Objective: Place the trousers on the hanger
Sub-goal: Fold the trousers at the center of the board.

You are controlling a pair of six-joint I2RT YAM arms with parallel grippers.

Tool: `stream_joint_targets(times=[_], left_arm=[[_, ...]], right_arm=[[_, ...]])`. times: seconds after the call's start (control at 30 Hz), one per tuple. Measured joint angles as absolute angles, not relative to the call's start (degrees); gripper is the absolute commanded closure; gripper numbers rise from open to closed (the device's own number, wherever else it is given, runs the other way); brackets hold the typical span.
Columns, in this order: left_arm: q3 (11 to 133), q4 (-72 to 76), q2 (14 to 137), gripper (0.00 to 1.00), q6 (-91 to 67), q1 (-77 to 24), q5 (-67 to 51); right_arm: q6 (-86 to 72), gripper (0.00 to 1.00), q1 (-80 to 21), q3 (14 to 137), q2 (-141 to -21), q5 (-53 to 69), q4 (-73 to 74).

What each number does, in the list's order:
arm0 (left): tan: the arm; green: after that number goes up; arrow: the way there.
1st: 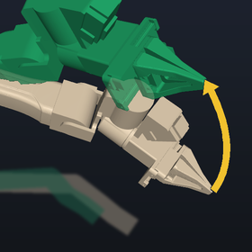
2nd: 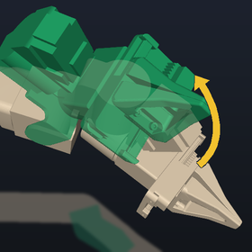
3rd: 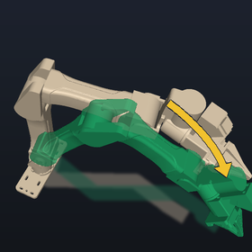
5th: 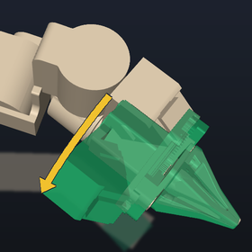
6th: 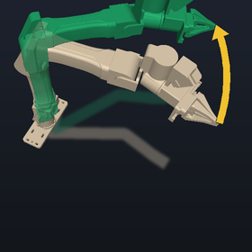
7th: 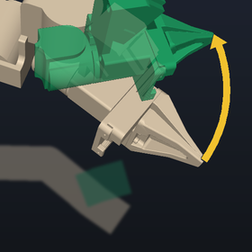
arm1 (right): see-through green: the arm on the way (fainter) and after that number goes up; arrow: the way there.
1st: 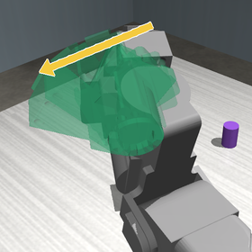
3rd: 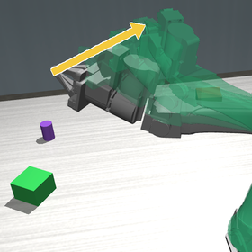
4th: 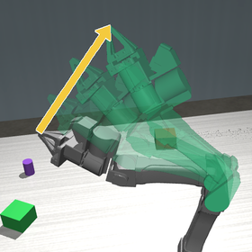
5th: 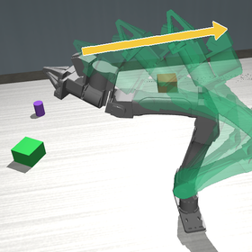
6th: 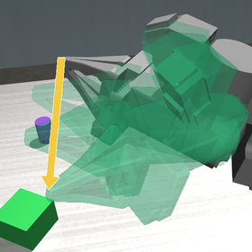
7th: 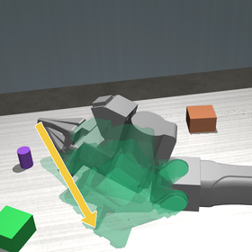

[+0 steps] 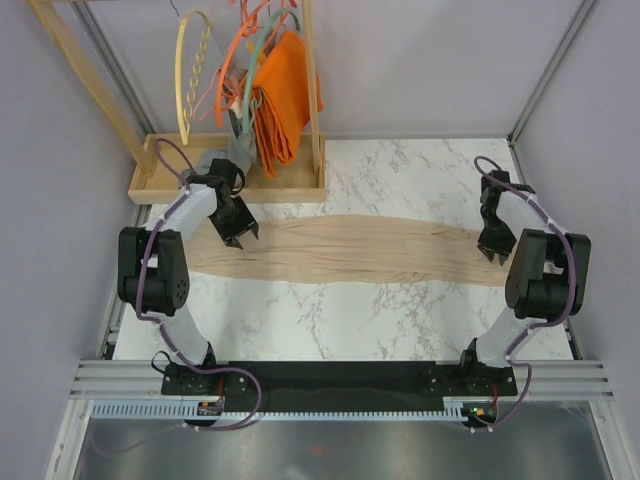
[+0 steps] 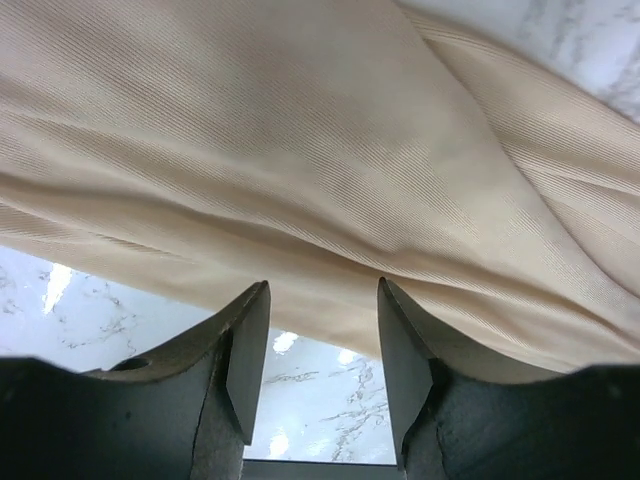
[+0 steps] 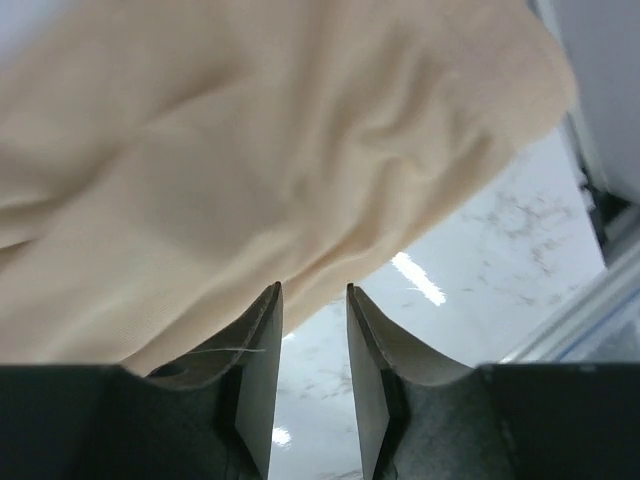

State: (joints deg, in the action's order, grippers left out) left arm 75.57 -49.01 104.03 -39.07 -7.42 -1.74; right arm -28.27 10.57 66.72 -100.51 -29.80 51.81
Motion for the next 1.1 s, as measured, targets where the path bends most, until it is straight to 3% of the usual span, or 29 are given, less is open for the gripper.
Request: stream_joint_targets(times=[0.13,0.27,0.37,0.57,0.83,1.1], left_arm=[[75.83,-48.95,100.51,0.41,-39.20,-7.51,-3.57],[76.71,-48.73,100.86,0.41,-39.92,-8.29,-5.58],[78.59,-48.75,102.67,0.44,-40.38,-9.56,-6.70],[80.60,-48.05,106.96,0.48,-41.39,-11.03,-8.29],[80.23,-48.07,108.22,0.49,-41.98,-11.11,-9.15],[79.33,-48.12,108.29,0.50,-41.95,-11.11,-9.17]], right_arm=[[-26.63,0.49,3.77,74.19,-98.94,-20.82,51.42],[-25.61,0.48,-3.92,80.29,-100.75,-11.99,49.84],[-25.45,0.50,-9.08,84.01,-104.22,-7.44,49.08],[-26.15,0.64,-17.87,86.43,-111.33,-3.77,48.29],[-26.76,0.68,-26.52,88.36,-115.15,-4.03,47.86],[-27.03,0.67,-27.53,88.82,-116.18,-7.09,47.81]])
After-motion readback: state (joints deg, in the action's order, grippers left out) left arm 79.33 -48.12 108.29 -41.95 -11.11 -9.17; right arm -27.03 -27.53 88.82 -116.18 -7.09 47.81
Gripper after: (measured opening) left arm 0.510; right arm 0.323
